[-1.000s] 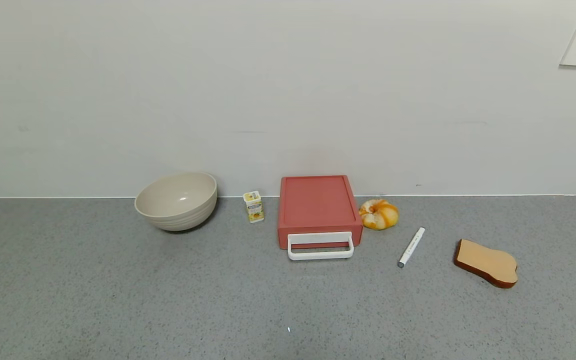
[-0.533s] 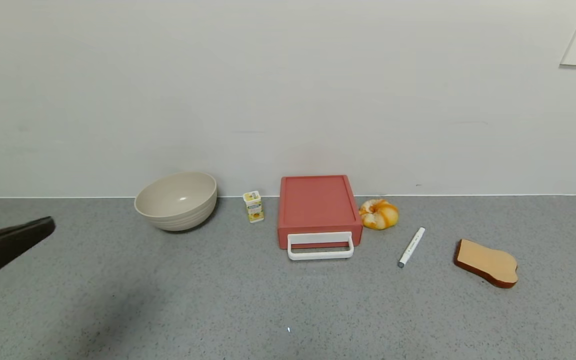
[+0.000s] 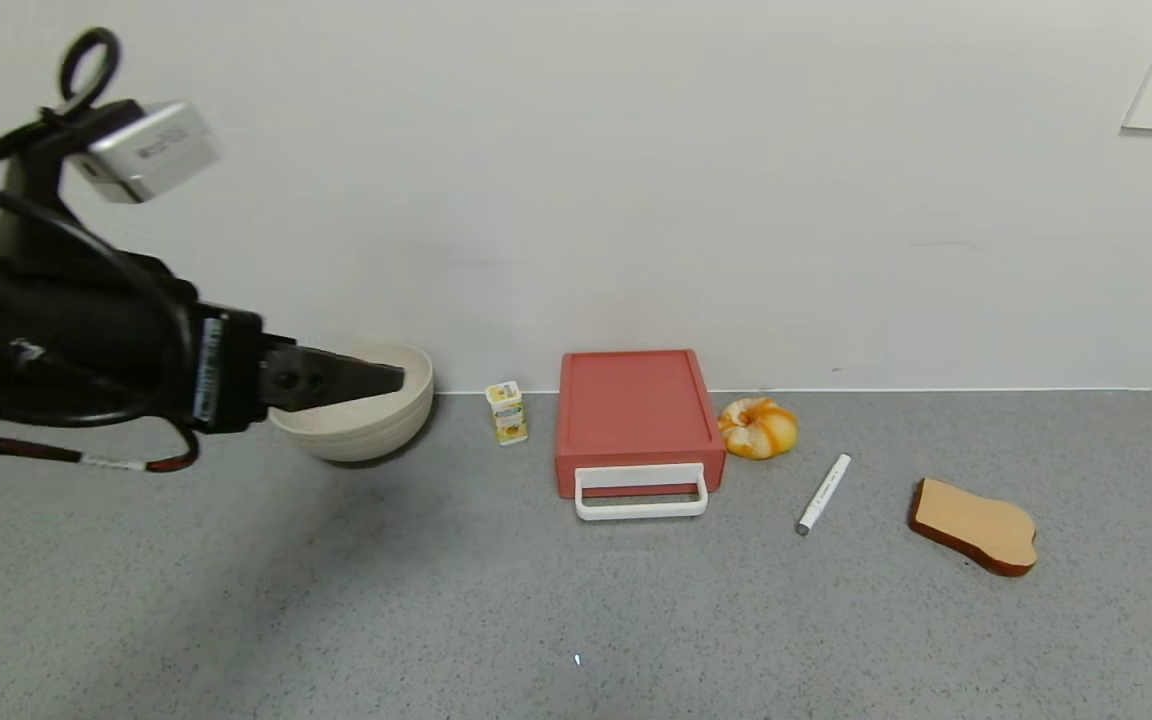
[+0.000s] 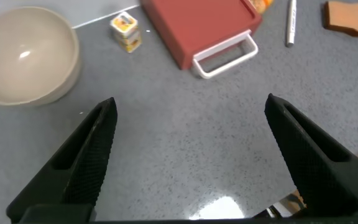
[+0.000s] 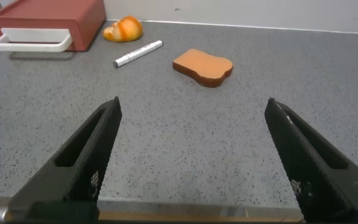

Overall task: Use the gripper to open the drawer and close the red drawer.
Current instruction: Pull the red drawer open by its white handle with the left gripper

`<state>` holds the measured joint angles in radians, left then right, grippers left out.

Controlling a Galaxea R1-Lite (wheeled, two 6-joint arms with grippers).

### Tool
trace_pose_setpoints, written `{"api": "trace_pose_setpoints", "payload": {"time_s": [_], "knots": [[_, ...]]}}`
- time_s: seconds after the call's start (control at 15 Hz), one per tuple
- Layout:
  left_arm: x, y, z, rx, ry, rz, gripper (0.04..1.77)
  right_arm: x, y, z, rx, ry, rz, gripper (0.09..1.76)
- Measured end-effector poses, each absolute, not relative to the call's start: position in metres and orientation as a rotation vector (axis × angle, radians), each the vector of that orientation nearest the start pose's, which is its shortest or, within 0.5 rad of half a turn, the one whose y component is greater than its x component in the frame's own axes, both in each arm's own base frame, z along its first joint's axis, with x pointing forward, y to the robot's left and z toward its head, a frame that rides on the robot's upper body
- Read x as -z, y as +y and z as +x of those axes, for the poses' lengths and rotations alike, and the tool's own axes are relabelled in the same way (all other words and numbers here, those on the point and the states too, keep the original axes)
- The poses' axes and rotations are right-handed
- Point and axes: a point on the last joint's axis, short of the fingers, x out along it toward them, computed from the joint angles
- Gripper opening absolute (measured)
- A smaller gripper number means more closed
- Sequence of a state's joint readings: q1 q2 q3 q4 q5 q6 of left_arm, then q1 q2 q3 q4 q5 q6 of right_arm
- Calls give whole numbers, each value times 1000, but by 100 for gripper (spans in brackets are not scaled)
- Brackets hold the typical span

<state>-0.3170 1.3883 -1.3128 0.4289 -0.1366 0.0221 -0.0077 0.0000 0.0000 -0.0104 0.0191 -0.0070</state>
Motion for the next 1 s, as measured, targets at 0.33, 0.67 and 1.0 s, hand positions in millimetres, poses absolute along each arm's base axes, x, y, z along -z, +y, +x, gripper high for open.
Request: {"api": "trace_pose_setpoints", "payload": {"time_s": [0.33,0.67,1.0], "knots": [[-279,-132,249,485,661,65,172,-77,1,-23,-12,-10,-7,170],[-257,-175,251,436,883,42,121,-77,1,-23,-12,-10,-7,170],[-249,-187,260,425,918,-6,20,-77,1,-23,-11,-10,-7,170]]}}
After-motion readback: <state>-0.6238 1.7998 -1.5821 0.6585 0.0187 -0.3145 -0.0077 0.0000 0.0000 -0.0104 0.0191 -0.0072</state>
